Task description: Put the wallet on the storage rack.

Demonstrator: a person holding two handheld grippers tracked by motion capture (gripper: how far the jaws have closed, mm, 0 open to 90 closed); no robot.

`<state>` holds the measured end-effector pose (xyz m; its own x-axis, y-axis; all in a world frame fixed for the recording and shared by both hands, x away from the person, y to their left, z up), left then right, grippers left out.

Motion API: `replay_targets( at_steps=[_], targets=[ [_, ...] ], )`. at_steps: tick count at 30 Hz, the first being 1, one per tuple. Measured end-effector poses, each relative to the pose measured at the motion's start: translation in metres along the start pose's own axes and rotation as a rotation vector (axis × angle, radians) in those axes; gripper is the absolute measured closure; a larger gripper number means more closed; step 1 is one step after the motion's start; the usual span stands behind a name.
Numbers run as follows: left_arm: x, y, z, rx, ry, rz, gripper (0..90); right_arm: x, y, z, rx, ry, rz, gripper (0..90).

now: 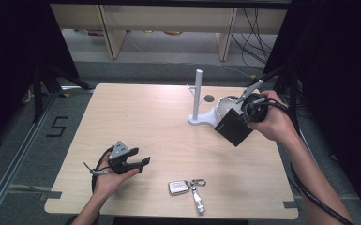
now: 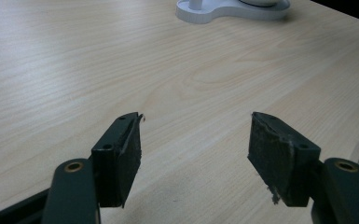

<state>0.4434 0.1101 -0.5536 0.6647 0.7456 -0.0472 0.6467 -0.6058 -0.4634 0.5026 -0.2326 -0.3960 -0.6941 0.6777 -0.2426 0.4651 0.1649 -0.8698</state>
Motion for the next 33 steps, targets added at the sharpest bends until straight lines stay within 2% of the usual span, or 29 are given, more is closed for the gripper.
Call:
replay_targets(
  at_steps=[5, 7, 9, 19, 27, 33],
  targets=[
    [0.0, 0.0, 0.0, 0.001, 0.002, 0.0, 33.9, -0.007, -0.003, -0.001, -0.003, 0.005, 0.018, 83.1],
    [0.0, 0.0, 0.0, 0.001, 0.001, -0.001, 33.9, -0.01, -0.004, -0.001, 0.001, 0.024, 0.025, 83.1],
    [0.0, 0.0, 0.0, -0.002, 0.002, 0.002, 33.9, -0.013, -0.004, -0.002, -0.003, 0.006, 0.027, 83.1],
    [-0.001, 0.0, 0.0, 0.002, 0.008, 0.003, 33.8, -0.023, -0.007, -0.007, -0.009, 0.013, 0.056, 83.2],
    [-0.001, -0.001, 0.0, 0.003, 0.011, 0.001, 33.8, -0.033, -0.008, -0.014, -0.019, -0.011, 0.084, 83.2],
    [-0.001, -0.001, 0.0, 0.0, 0.012, 0.006, 33.8, -0.036, -0.008, -0.016, -0.016, -0.002, 0.103, 83.1]
  ],
)
Point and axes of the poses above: each handheld gripper's, and its own axes: y roughly forward along the jaws, z roughly out of its underside, x roughly to its left, the point moved 10 cm from there along y, roughly forward along the jaws, and after that the axes turned 6 degrees about y, right-handed, at the moved point
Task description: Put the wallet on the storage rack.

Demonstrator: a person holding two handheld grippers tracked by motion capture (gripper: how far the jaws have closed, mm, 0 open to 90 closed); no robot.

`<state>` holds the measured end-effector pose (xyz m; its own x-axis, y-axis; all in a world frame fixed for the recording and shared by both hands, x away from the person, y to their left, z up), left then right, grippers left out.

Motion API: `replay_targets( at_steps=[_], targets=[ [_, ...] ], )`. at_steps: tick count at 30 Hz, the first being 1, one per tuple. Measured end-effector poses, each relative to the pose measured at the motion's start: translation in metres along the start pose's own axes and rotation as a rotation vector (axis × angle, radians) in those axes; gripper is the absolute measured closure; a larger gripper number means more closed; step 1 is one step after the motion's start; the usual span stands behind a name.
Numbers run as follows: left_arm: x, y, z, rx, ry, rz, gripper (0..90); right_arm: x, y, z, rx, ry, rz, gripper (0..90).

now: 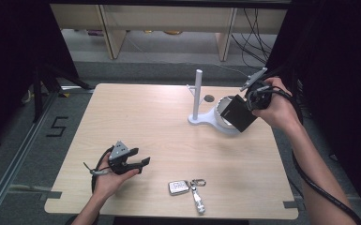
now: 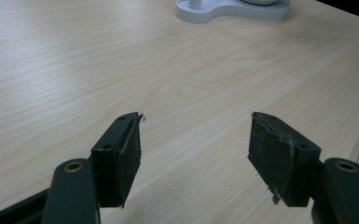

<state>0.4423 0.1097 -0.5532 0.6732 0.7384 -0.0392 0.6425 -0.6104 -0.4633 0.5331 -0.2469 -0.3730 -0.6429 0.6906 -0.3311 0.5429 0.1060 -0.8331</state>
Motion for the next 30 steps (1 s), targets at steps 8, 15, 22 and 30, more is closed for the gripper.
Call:
replay_targets(
  at_steps=[8, 15, 22, 30],
  targets=[
    [0.0, 0.0, -0.001, -0.003, -0.001, 0.0, 33.8, -0.008, 0.002, -0.006, -0.009, -0.026, 0.028, 83.1],
    [-0.001, 0.001, -0.001, -0.003, -0.003, 0.0, 33.7, -0.012, 0.008, -0.011, -0.014, -0.022, 0.042, 83.1],
    [0.0, 0.0, -0.002, -0.005, -0.006, -0.002, 33.7, -0.016, 0.014, -0.017, -0.021, -0.028, 0.062, 83.1],
    [-0.001, 0.0, -0.002, -0.004, -0.006, -0.007, 33.7, -0.021, 0.023, -0.02, -0.028, -0.025, 0.07, 83.1]
  ],
)
Point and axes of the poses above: each handheld gripper's, and its own axes: y roughly forward along the jaws, z roughly out of its underside, x roughly to its left, the point moved 10 cm from there along y, roughly forward along the jaws, and after that the axes turned 6 degrees about y, right-handed, at the moved point
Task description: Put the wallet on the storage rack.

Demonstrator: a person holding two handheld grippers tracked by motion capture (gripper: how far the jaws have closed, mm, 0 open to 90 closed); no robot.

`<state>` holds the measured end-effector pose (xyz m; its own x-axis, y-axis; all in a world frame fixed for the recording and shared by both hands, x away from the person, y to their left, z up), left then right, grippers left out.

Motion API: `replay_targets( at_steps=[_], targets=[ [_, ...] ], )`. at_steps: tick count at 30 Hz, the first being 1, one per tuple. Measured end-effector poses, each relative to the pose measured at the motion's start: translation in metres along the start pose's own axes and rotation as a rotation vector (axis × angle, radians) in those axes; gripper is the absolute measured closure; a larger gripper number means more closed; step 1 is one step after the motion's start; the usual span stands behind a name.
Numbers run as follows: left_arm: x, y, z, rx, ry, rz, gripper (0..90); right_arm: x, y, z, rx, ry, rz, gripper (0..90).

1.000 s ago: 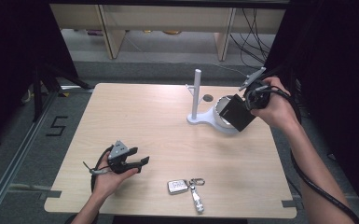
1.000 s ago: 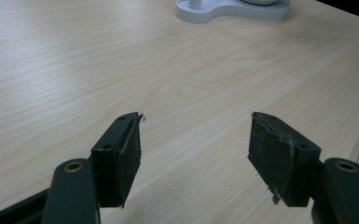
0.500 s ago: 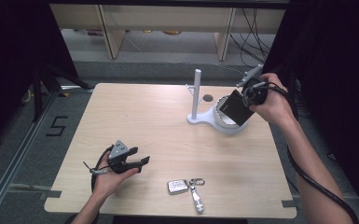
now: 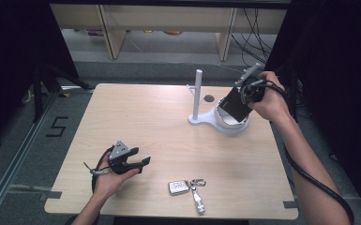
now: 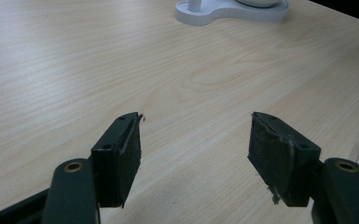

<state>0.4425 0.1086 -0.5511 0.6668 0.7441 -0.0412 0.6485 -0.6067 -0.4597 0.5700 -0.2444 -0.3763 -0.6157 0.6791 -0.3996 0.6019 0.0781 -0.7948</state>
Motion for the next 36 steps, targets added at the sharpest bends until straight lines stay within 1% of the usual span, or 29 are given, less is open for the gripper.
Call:
replay_targets(
  at_steps=[4, 5, 7, 9, 10, 11, 12, 13, 14, 15, 18, 19, 20, 21, 22, 25, 26, 27, 29, 35, 36],
  targets=[
    [0.0, 0.0, 0.0, 0.001, 0.001, 0.0, 33.8, -0.003, 0.005, -0.001, -0.004, -0.007, 0.005, 83.1],
    [0.0, 0.0, 0.0, 0.001, 0.001, 0.0, 33.7, -0.003, 0.008, 0.0, -0.001, 0.008, 0.007, 83.1],
    [0.0, 0.0, 0.0, 0.002, 0.003, 0.0, 33.8, -0.005, 0.01, -0.001, -0.004, -0.003, 0.006, 83.1],
    [0.0, 0.0, 0.0, 0.002, 0.002, 0.0, 33.7, -0.006, 0.012, 0.0, -0.002, -0.002, 0.006, 83.1],
    [0.0, 0.0, 0.0, 0.002, 0.002, 0.0, 33.7, -0.007, 0.015, 0.001, 0.007, 0.01, 0.02, 83.0],
    [0.0, 0.0, 0.0, 0.002, 0.002, 0.0, 33.7, -0.007, 0.015, 0.001, 0.007, 0.01, 0.02, 83.0],
    [0.0, 0.0, 0.001, 0.002, 0.002, 0.0, 33.7, -0.008, 0.016, 0.001, 0.007, 0.001, 0.023, 83.0],
    [0.0, 0.0, 0.001, 0.003, 0.002, -0.001, 33.7, -0.008, 0.019, 0.001, 0.007, 0.008, 0.019, 83.0],
    [0.0, 0.0, 0.001, 0.002, 0.002, 0.0, 33.7, -0.01, 0.02, 0.0, 0.001, -0.01, 0.027, 83.0],
    [0.0, 0.0, 0.001, 0.002, 0.002, 0.0, 33.8, -0.008, 0.021, 0.0, 0.004, 0.003, 0.018, 83.0],
    [0.0, 0.0, 0.0, 0.002, 0.003, 0.0, 33.7, -0.008, 0.022, 0.0, 0.002, 0.001, 0.02, 83.0],
    [0.0, 0.0, 0.0, 0.002, 0.003, 0.0, 33.7, -0.007, 0.023, 0.001, 0.008, 0.021, 0.019, 83.0],
    [0.0, 0.0, 0.001, 0.002, 0.003, 0.0, 33.7, -0.008, 0.026, 0.0, 0.004, -0.002, 0.013, 83.0],
    [0.0, 0.0, 0.001, 0.003, 0.003, 0.0, 33.7, -0.007, 0.026, 0.001, 0.008, 0.013, 0.013, 83.0],
    [0.0, 0.0, 0.001, 0.003, 0.003, 0.0, 33.7, -0.006, 0.027, 0.001, 0.011, 0.016, 0.014, 83.0],
    [0.001, 0.0, 0.001, 0.007, 0.004, -0.003, 33.7, -0.006, 0.03, 0.002, 0.014, 0.007, 0.014, 82.9],
    [0.001, -0.001, 0.001, 0.008, 0.004, -0.003, 33.7, -0.005, 0.031, 0.003, 0.019, 0.011, 0.006, 82.9],
    [0.001, -0.001, 0.001, 0.008, 0.004, -0.003, 33.7, -0.004, 0.034, 0.004, 0.023, 0.005, -0.002, 82.9],
    [0.0, 0.0, 0.001, 0.001, 0.003, 0.006, 33.7, -0.003, 0.036, 0.005, 0.025, 0.014, -0.006, 82.9],
    [0.0, 0.0, 0.002, 0.002, 0.0, 0.006, 33.7, -0.004, 0.044, 0.008, 0.032, 0.03, -0.014, 82.4],
    [0.0, 0.0, 0.002, 0.006, 0.003, 0.003, 33.7, -0.003, 0.048, 0.009, 0.038, 0.034, -0.026, 82.2]
  ],
)
Point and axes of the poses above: each handheld gripper's, and its own axes: y roughly forward along the jaws, z roughly out of its underside, x roughly to its left, the point moved 10 cm from there along y, roughly forward along the jaws, and after that the axes turned 6 degrees about y, right-handed, at the moved point
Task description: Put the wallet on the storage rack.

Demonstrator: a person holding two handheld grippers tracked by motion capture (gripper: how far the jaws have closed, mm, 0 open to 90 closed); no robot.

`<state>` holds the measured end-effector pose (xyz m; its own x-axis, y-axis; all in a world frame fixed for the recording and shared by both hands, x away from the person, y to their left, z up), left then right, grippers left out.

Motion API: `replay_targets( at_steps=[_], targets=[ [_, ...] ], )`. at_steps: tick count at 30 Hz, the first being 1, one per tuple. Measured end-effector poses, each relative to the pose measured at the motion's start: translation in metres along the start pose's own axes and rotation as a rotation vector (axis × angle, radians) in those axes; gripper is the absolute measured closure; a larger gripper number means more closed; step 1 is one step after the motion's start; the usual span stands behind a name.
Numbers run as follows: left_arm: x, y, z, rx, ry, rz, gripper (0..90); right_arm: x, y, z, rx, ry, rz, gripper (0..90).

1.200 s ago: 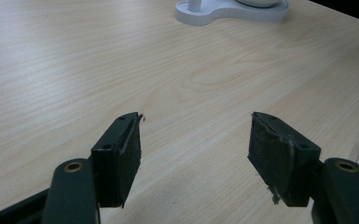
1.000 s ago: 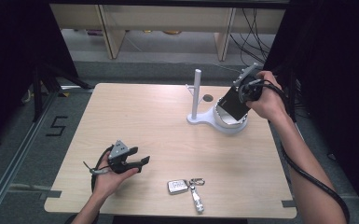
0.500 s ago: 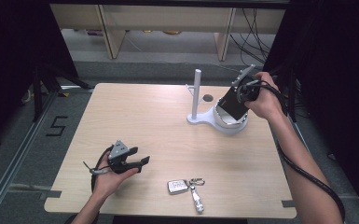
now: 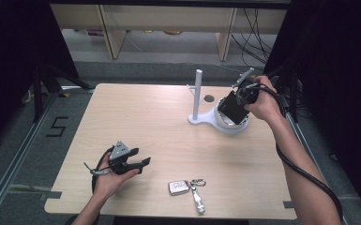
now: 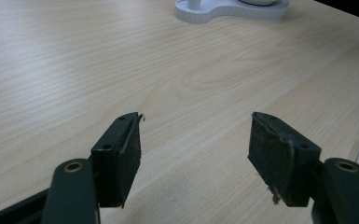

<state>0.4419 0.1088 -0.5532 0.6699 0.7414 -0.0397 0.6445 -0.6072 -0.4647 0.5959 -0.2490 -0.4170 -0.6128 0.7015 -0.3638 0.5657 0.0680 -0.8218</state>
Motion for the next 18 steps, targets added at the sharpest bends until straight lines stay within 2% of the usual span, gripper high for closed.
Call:
replay_targets(
  at_steps=[3, 7, 9, 11, 13, 15, 18],
  targets=[
    [0.0, 0.0, 0.0, 0.0, -0.001, 0.0, 33.7, 0.0, 0.004, 0.001, 0.001, -0.002, -0.007, 81.7],
    [0.0, 0.0, 0.0, -0.001, -0.002, -0.001, 33.7, 0.0, 0.012, 0.003, 0.007, 0.03, -0.029, 79.3],
    [0.0, 0.0, 0.0, -0.007, -0.008, 0.004, 33.7, -0.004, 0.017, 0.005, 0.004, 0.056, -0.018, 70.0],
    [0.001, 0.0, 0.001, 0.0, -0.003, -0.002, 33.7, -0.005, 0.018, 0.006, 0.004, 0.073, -0.014, 68.5],
    [0.001, 0.0, 0.002, 0.002, -0.007, -0.004, 33.7, -0.01, 0.017, 0.007, 0.003, 0.082, 0.008, 64.9],
    [0.001, 0.0, 0.002, 0.005, -0.008, -0.004, 33.7, -0.013, 0.013, 0.008, -0.014, 0.121, 0.012, 61.4],
    [0.001, 0.0, 0.002, 0.005, -0.006, -0.005, 33.7, -0.015, 0.009, 0.008, -0.025, 0.135, 0.011, 59.7]
  ],
)
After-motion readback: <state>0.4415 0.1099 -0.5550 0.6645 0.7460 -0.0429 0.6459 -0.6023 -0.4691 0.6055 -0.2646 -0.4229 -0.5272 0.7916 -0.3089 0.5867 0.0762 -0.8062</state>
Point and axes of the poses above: each handheld gripper's, and its own axes: y roughly forward along the jaws, z roughly out of its underside, x roughly to its left, the point moved 10 cm from there along y, roughly forward along the jaws, and after that the axes turned 6 degrees about y, right-handed, at the moved point
